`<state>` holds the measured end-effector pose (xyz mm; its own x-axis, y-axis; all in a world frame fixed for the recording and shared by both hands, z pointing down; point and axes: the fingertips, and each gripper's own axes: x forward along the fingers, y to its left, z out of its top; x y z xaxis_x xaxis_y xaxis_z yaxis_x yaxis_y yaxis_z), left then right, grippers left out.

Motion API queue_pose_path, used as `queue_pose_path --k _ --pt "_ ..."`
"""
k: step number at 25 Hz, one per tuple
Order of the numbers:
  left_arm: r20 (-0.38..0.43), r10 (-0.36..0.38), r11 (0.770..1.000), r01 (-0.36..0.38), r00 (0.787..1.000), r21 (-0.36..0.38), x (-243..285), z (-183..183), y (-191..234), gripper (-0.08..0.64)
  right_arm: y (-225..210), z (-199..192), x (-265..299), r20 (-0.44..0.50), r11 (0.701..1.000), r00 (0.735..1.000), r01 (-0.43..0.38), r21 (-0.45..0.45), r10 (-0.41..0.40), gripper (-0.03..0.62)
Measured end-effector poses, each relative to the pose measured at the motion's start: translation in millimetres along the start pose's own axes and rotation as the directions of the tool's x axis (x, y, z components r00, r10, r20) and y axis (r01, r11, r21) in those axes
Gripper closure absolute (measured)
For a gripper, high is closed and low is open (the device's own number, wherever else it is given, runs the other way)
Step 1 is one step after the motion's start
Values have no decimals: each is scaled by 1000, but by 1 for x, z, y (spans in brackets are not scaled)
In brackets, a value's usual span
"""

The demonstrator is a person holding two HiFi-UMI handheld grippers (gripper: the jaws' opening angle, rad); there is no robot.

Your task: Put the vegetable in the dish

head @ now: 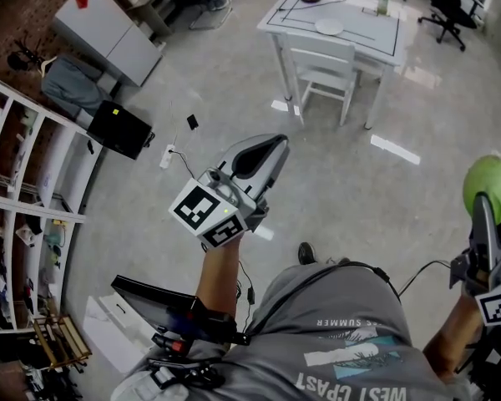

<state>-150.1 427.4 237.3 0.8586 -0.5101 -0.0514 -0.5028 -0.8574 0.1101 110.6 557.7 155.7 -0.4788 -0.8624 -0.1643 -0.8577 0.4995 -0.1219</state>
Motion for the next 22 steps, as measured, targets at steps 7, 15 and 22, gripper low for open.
queue_pose_path --k 7,15,22 --pt "6 -36 999 36 999 -1 -5 0 20 554 8 -6 22 11 1000 1000 21 -5 -21 443" --pt "-4 -42 999 42 999 -9 2 -13 37 554 0 -23 36 16 1000 1000 21 23 -22 443" --pt "-30 18 1000 -18 999 7 28 5 42 554 -50 -24 49 8 995 1000 7 98 -8 442"
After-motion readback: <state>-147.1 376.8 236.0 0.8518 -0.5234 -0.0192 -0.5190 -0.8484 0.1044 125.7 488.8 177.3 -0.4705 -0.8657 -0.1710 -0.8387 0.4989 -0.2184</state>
